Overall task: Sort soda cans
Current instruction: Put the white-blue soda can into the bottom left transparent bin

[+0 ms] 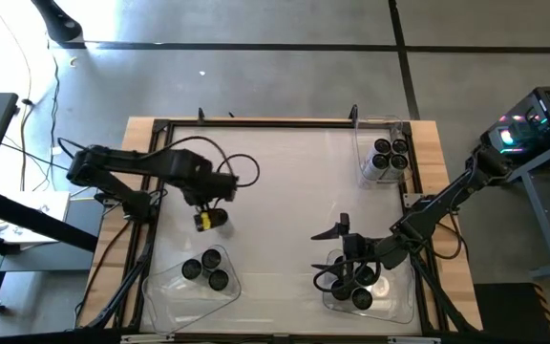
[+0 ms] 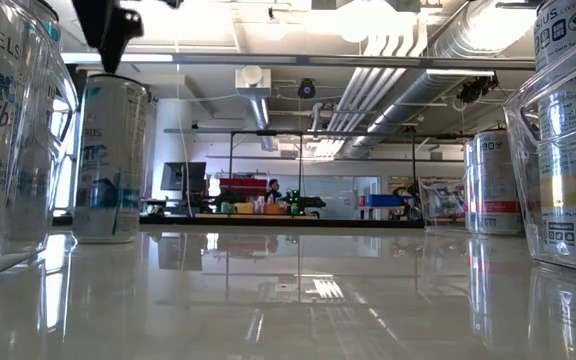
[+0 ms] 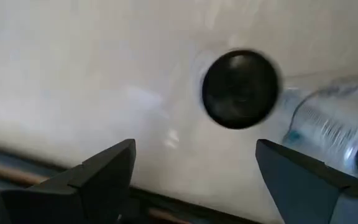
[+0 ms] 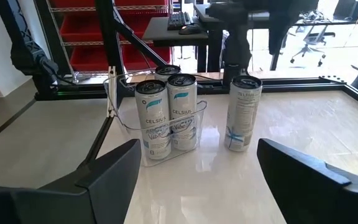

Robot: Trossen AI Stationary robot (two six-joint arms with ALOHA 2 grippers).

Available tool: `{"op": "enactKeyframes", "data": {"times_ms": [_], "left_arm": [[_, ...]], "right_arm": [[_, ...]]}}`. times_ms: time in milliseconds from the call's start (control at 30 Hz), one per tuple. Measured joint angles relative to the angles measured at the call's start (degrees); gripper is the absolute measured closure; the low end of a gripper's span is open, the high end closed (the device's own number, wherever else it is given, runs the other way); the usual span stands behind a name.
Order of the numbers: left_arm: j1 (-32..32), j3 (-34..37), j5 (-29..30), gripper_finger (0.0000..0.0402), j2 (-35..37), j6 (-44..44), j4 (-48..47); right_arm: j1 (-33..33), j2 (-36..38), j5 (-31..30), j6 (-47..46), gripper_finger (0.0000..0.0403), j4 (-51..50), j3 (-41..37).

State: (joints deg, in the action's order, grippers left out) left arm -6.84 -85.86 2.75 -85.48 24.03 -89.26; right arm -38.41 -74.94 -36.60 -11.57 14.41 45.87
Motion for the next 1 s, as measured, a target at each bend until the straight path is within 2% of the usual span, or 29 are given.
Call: {"op": "enactKeyframes", "data": {"times_ms": [200, 300, 467, 633, 733, 1000], "left_arm": [[-6.9, 0.2, 9.3, 0.0078, 0.3, -25.7, -0.1], [-9.1, 1.7, 12.7, 0.0078, -0.6, -33.3, 3.2], [-11.0, 3.6, 10.5, 0.0078, -3.3, -41.9, 8.9], [-11.6, 3.5, 9.4, 0.0078, -6.8, -45.9, 8.0], [-11.2, 3.4, 10.8, 0.0078, -8.4, -46.7, 7.9], [-10.7, 3.3, 13.2, 0.0086, -10.1, -42.2, 8.2]], "right_arm": [[0.0, 0.0, 0.0, -0.2, 0.0085, 0.3, 0.0], [0.0, 0.0, 0.0, -0.3, 0.0085, 0.5, 0.0], [0.0, 0.0, 0.0, -0.5, 0.0085, 0.5, 0.0], [0.0, 0.0, 0.0, -1.0, 0.0085, 0.5, 0.0], [0.0, 0.0, 0.0, -1.0, 0.0085, 0.5, 0.0], [0.0, 0.0, 0.0, -1.4, 0.0085, 0.4, 0.0]]}}
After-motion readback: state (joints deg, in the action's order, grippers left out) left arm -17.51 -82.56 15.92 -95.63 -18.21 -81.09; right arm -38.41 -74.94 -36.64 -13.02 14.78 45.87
